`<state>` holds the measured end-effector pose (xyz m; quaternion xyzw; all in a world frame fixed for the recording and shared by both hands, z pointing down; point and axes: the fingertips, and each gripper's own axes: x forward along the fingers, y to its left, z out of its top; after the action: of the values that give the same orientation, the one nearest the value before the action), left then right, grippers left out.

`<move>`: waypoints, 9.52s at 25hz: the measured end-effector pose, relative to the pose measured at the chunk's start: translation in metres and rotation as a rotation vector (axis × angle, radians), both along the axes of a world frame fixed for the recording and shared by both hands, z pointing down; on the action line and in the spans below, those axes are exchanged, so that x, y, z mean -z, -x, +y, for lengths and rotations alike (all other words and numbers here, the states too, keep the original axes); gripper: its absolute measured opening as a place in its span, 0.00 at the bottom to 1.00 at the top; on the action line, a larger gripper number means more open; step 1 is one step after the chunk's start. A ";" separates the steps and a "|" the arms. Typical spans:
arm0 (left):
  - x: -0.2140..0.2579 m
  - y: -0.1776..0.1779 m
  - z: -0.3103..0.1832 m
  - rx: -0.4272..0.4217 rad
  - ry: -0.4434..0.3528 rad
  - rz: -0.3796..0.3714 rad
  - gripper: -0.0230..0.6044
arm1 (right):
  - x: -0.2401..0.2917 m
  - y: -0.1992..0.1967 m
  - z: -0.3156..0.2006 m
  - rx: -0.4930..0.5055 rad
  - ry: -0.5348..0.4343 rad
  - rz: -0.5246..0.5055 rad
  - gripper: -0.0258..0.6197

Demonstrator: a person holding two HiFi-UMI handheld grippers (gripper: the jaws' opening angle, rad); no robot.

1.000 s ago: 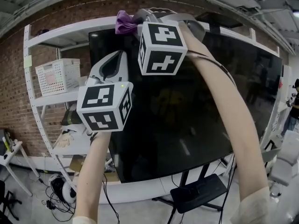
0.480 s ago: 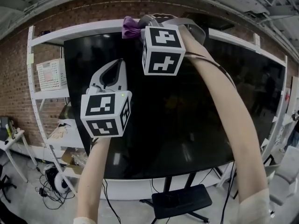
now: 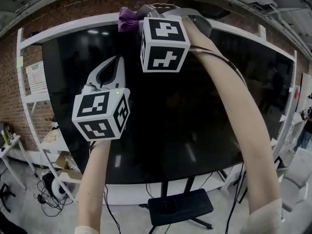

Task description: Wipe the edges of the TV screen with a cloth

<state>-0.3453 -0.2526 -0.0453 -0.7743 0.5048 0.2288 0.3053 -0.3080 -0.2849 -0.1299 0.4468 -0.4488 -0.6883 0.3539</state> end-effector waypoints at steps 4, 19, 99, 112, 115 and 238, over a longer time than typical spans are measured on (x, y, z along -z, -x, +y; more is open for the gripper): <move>-0.002 -0.028 0.000 0.030 -0.036 -0.022 0.06 | 0.001 -0.025 0.002 -0.006 -0.008 0.025 0.13; 0.019 -0.136 0.020 0.046 -0.154 -0.011 0.06 | -0.009 -0.111 0.014 0.051 -0.040 0.091 0.13; -0.010 -0.465 0.025 0.159 -0.118 -0.200 0.06 | 0.000 -0.429 0.021 -0.020 0.059 0.071 0.13; -0.024 -0.556 0.032 0.052 -0.088 -0.163 0.06 | 0.000 -0.553 0.018 -0.113 0.101 0.000 0.13; -0.024 -0.571 0.029 0.027 -0.092 -0.138 0.06 | 0.001 -0.572 0.018 -0.121 0.094 -0.010 0.13; -0.104 -0.884 -0.122 0.252 0.374 0.121 0.06 | -0.191 -0.892 -0.103 0.647 0.633 -0.499 0.13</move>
<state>0.5387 -0.3746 0.0585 -0.7330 0.6487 0.1375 0.1518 0.5843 -0.3883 0.0614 0.3070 -0.8210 -0.4655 0.1230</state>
